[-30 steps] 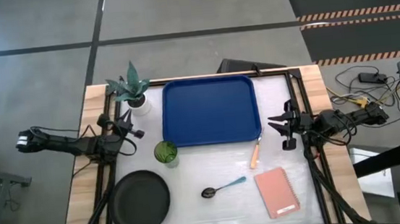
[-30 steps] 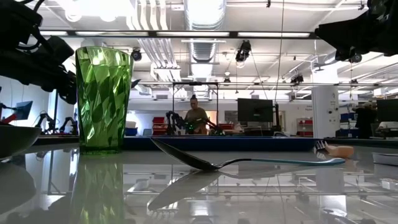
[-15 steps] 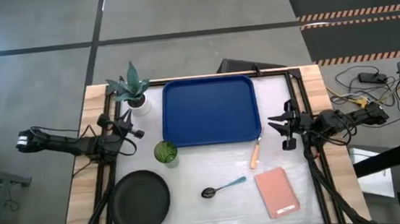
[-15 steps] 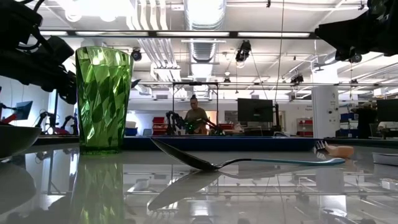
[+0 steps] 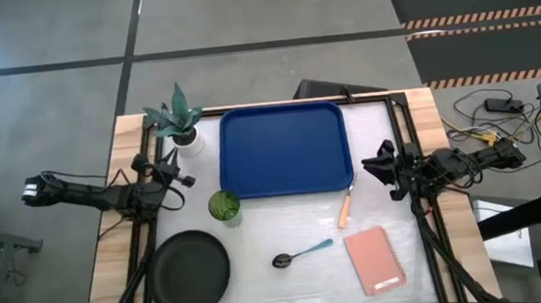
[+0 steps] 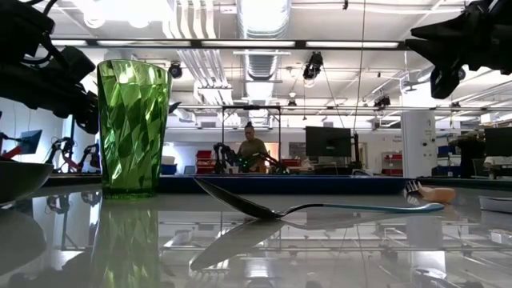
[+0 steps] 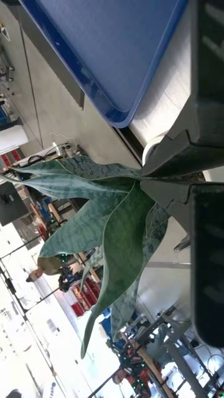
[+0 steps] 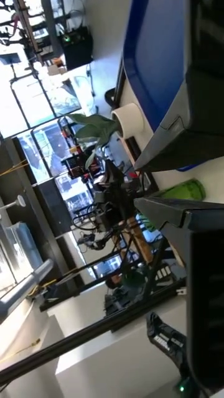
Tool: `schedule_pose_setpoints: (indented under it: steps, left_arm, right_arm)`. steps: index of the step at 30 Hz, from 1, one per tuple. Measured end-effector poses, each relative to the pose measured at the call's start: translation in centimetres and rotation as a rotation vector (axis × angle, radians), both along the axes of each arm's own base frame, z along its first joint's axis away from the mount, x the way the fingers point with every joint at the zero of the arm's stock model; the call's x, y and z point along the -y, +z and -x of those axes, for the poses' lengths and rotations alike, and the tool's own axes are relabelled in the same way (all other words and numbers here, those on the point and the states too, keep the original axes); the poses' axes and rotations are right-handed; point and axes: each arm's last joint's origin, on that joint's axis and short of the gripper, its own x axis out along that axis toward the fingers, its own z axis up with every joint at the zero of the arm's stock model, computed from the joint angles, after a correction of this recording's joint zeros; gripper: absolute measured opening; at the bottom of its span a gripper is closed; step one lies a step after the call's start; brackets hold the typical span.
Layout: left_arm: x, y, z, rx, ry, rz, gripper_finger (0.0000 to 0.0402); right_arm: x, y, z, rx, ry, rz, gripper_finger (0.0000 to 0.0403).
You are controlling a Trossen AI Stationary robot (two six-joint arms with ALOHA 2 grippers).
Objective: Pick and place plate/cup/fork/spoon on tray
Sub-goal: Put the black plate on the blue tray
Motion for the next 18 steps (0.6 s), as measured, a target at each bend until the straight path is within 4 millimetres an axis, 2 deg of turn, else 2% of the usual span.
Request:
schedule_pose_setpoints:
  steps: [14, 15, 18]
  left_arm:
    - [0.00, -0.01, 0.00, 0.019, 0.000, 0.007, 0.0001]
    - [0.01, -0.01, -0.03, 0.083, -0.006, 0.033, 0.0001]
    - [0.19, 0.32, -0.48, 0.432, -0.101, 0.209, 0.0001]
  right_arm:
    - [0.01, 0.03, 0.01, -0.003, -0.011, 0.040, 0.0068]
    - [0.02, 0.06, 0.02, 0.003, -0.009, 0.019, 0.0068]
    - [0.11, 0.04, 0.01, 0.004, -0.036, -0.012, 0.0068]
